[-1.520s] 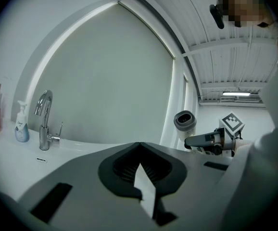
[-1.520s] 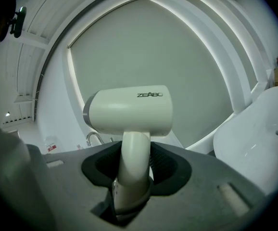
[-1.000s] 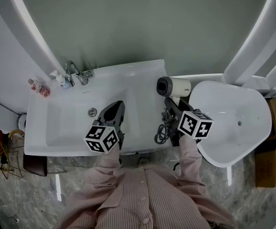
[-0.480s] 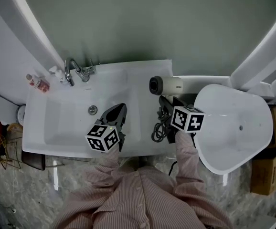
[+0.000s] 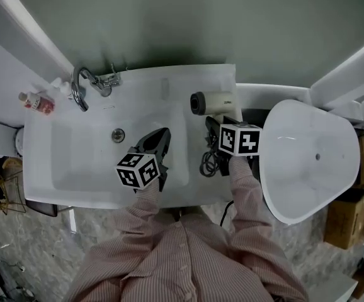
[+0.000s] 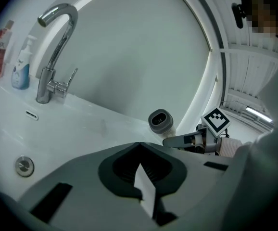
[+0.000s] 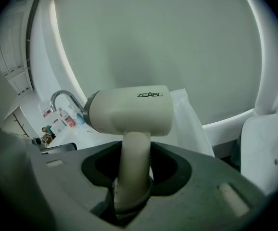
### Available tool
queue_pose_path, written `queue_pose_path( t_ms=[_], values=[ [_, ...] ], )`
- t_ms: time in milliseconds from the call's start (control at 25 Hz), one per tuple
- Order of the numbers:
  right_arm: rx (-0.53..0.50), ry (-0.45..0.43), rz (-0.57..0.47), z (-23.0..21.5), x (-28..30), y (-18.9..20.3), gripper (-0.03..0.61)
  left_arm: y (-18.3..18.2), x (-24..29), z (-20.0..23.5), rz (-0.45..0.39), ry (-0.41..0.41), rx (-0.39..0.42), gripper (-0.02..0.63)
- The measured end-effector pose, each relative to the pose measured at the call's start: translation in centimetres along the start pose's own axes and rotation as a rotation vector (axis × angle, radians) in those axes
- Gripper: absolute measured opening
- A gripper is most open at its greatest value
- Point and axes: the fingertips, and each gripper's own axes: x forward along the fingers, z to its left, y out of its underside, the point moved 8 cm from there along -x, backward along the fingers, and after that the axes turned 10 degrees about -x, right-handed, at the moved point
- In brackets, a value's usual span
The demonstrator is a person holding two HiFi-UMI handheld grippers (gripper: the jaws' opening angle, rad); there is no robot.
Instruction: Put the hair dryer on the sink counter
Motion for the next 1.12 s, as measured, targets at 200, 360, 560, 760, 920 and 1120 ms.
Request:
queue_pose_path(
  t_ms=[200, 360, 560, 760, 920, 1120],
  values=[
    [-0.004, 0.032, 0.087, -0.9, 2.4, 0.5, 0.156, 0.9, 1.5, 1.2, 0.040, -0.001, -0.043, -0.003],
    [-0.007, 0.064, 0.155, -1.4, 3.5, 1.1, 0.156, 1.5, 2.1, 1.6, 0.070, -0.003, -0.066, -0.003],
    [-0.009, 0.084, 0.209, -1.7, 4.5, 1.5, 0.156, 2.1, 3.0, 2.0, 0.102, 0.003, -0.085, -0.003],
    [-0.007, 0.095, 0.249, -1.9, 5.1, 1.7, 0.158, 2.6, 3.5, 2.1, 0.119, 0.003, -0.093, -0.003],
    [-0.014, 0.120, 0.287, -2.0, 5.7, 1.6, 0.158, 2.7, 3.7, 2.0, 0.125, 0.000, -0.098, -0.003],
    [-0.049, 0.147, 0.310, -1.8, 6.1, 1.4, 0.158, 2.6, 3.6, 2.3, 0.121, -0.008, -0.102, -0.003]
  ],
)
